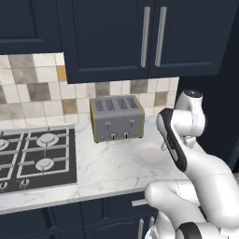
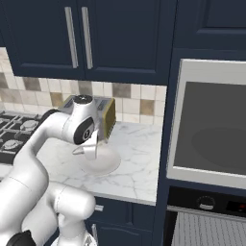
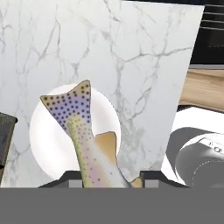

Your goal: Place the fish on the rack of the oven, and slide the rack back inside. Close the oven door.

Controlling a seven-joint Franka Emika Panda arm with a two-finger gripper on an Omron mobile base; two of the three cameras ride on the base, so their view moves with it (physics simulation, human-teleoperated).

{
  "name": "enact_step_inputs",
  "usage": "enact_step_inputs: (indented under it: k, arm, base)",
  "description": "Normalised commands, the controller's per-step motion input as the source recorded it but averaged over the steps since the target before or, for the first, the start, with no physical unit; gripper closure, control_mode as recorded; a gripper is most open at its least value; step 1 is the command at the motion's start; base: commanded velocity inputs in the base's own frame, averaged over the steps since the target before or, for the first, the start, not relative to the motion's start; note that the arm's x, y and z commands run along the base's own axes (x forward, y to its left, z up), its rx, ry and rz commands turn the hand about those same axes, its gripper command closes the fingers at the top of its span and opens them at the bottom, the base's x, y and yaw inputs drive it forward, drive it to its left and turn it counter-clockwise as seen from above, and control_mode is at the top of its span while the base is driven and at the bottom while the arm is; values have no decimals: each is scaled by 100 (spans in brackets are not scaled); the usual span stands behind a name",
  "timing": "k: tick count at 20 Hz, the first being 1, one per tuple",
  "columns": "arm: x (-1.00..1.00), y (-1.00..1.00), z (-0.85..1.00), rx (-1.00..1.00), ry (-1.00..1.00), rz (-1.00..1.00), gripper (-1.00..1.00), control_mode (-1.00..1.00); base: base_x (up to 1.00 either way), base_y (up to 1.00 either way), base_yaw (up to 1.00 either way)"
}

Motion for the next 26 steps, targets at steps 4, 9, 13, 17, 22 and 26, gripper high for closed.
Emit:
enact_step_inputs:
  k: [4, 9, 13, 17, 22, 26]
  arm:
    - [-19, 0, 62, -2, 4, 0, 100, -100]
    - [-18, 0, 42, -3, 1, 0, 100, -100]
    - [-27, 0, 2, -3, 0, 6, 100, -100]
    - [-31, 6, 0, -8, 1, 7, 100, -100]
    - [-66, 2, -9, -7, -2, 6, 100, -100]
    - [-69, 0, -4, -1, -7, 5, 100, -100]
  base:
    - [0, 0, 0]
    - [0, 0, 0]
    - [0, 0, 0]
    - [0, 0, 0]
    - [0, 0, 0]
    - [0, 0, 0]
